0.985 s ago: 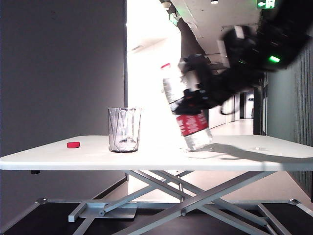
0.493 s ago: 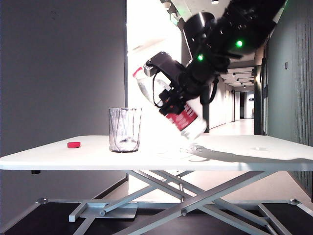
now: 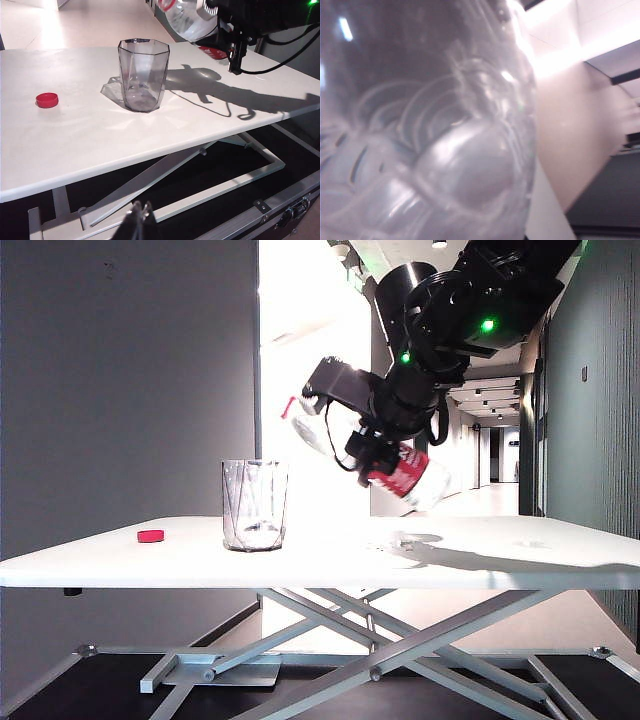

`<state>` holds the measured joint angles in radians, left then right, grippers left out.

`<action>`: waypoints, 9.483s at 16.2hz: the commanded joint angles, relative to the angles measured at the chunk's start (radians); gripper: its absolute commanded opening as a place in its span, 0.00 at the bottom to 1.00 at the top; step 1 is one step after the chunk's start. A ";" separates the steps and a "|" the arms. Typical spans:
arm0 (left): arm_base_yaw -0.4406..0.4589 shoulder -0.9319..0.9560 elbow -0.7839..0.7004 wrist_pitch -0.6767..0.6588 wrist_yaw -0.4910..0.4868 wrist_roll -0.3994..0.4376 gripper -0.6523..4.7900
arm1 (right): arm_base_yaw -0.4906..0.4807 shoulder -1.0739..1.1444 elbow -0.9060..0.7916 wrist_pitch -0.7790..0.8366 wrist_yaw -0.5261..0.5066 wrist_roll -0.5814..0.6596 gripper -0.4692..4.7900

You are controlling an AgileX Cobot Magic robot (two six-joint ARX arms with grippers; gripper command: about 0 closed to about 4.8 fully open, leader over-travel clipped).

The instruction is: Pick up the mineral water bottle on the table and pour water into the mug until it's half full.

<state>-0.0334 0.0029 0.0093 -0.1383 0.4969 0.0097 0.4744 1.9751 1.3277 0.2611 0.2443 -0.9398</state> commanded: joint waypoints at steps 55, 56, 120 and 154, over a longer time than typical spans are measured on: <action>-0.001 0.001 0.001 -0.003 0.002 0.005 0.11 | -0.183 -0.020 -0.074 0.296 -0.487 0.758 0.39; -0.001 0.001 0.001 -0.003 0.002 0.005 0.11 | -0.240 -0.020 -0.112 0.393 -0.642 0.791 0.39; 0.000 0.001 0.001 0.205 -0.409 0.045 0.11 | -0.486 -1.479 -1.238 0.087 -0.323 0.969 0.07; 0.000 0.001 0.001 0.225 -0.467 0.065 0.11 | -0.486 -1.975 -1.323 -0.113 -0.246 0.887 0.07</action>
<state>-0.0330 0.0032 0.0082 0.0818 0.0330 0.0742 -0.0124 0.0017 0.0074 0.1364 -0.0010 -0.0536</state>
